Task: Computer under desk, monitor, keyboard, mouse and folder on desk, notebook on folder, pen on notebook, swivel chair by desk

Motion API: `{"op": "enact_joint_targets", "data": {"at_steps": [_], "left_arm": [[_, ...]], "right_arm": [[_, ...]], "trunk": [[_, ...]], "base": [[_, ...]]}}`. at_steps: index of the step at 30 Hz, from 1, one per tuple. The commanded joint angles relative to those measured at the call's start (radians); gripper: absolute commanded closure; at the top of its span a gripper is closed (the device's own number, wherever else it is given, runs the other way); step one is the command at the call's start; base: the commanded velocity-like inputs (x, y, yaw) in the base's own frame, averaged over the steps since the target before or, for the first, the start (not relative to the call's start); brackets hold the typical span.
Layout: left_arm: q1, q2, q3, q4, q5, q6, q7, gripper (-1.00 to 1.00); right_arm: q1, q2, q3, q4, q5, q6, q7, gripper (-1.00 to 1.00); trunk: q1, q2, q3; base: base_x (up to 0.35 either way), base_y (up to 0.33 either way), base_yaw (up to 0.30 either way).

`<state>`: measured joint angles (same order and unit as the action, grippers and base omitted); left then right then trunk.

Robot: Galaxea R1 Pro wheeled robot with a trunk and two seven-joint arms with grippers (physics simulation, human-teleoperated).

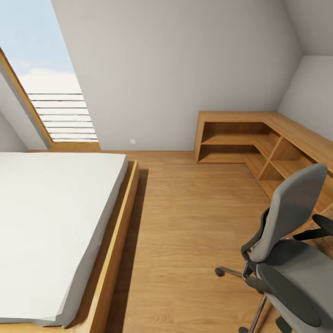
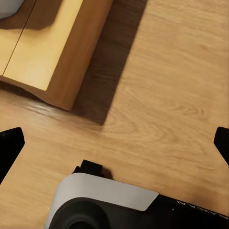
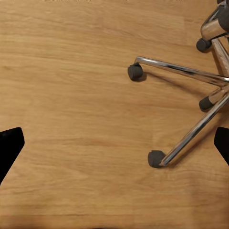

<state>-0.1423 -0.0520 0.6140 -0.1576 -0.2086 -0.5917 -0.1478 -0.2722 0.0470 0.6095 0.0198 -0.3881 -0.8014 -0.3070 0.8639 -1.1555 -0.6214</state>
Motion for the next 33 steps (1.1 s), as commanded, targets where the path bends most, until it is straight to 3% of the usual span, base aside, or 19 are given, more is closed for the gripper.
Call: {"op": "enact_joint_targets", "data": {"at_steps": [1, 33], "left_arm": [[0.000, -0.001, 0.009, -0.001, -0.008, -0.002, -0.004, -1.00], [0.000, 0.000, 0.009, 0.001, -0.008, -0.002, -0.004, -1.00]], "right_arm": [[-0.001, 0.001, 0.009, 0.002, -0.003, -0.002, -0.006, -1.00], [-0.001, 0.002, 0.009, 0.003, -0.003, -0.002, -0.009, -1.00]], "trunk": [[0.000, 0.000, -0.001], [0.000, 0.000, -0.001]], "base": [[0.122, 0.000, 0.000], [0.240, 0.000, 0.000]]}}
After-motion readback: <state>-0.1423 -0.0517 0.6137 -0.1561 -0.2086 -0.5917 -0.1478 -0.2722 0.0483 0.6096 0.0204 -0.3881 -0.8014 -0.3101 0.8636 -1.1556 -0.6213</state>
